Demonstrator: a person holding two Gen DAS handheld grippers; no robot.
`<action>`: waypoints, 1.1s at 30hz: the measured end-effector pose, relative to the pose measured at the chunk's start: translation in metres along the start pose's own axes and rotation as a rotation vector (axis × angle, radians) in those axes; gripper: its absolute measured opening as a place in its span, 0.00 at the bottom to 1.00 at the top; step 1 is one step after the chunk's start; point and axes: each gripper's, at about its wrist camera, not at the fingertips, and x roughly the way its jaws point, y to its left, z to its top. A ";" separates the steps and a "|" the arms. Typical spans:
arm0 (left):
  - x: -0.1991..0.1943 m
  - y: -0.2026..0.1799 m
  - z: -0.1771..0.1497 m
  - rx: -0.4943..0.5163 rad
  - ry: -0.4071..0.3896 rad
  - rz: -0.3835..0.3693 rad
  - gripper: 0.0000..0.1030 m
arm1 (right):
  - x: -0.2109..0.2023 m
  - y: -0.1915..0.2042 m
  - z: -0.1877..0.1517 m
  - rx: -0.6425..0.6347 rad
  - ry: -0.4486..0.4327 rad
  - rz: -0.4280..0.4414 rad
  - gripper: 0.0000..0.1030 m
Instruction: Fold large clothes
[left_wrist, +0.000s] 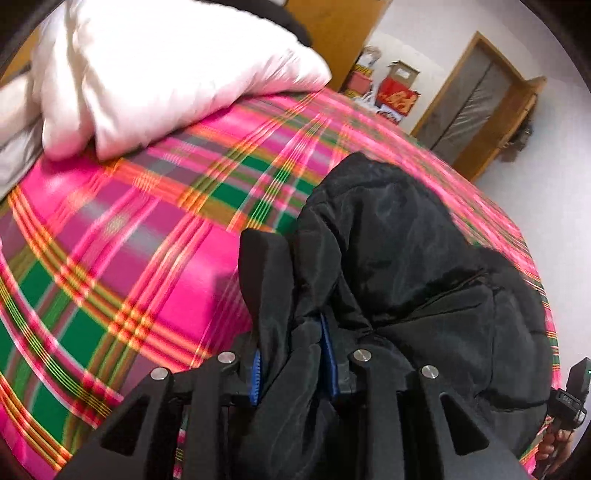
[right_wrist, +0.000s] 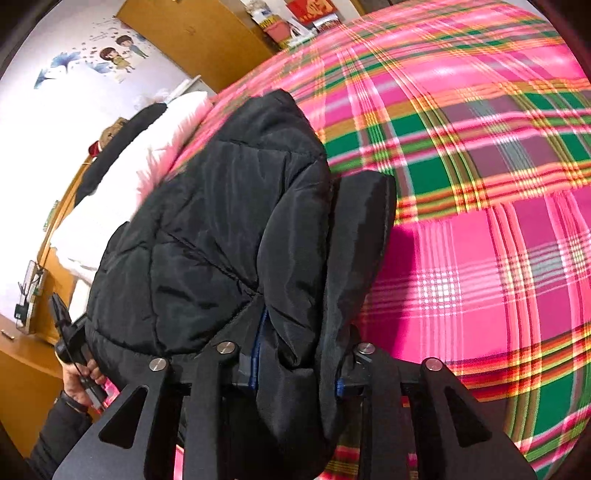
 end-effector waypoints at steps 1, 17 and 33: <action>0.002 0.003 -0.003 -0.014 -0.004 -0.005 0.29 | 0.002 -0.002 0.000 0.004 0.003 -0.001 0.34; -0.054 0.015 0.008 -0.050 -0.081 0.096 0.41 | -0.050 0.028 0.002 -0.074 -0.103 -0.162 0.52; 0.004 -0.069 0.024 0.170 -0.047 0.074 0.42 | 0.006 0.069 0.029 -0.284 -0.035 -0.261 0.52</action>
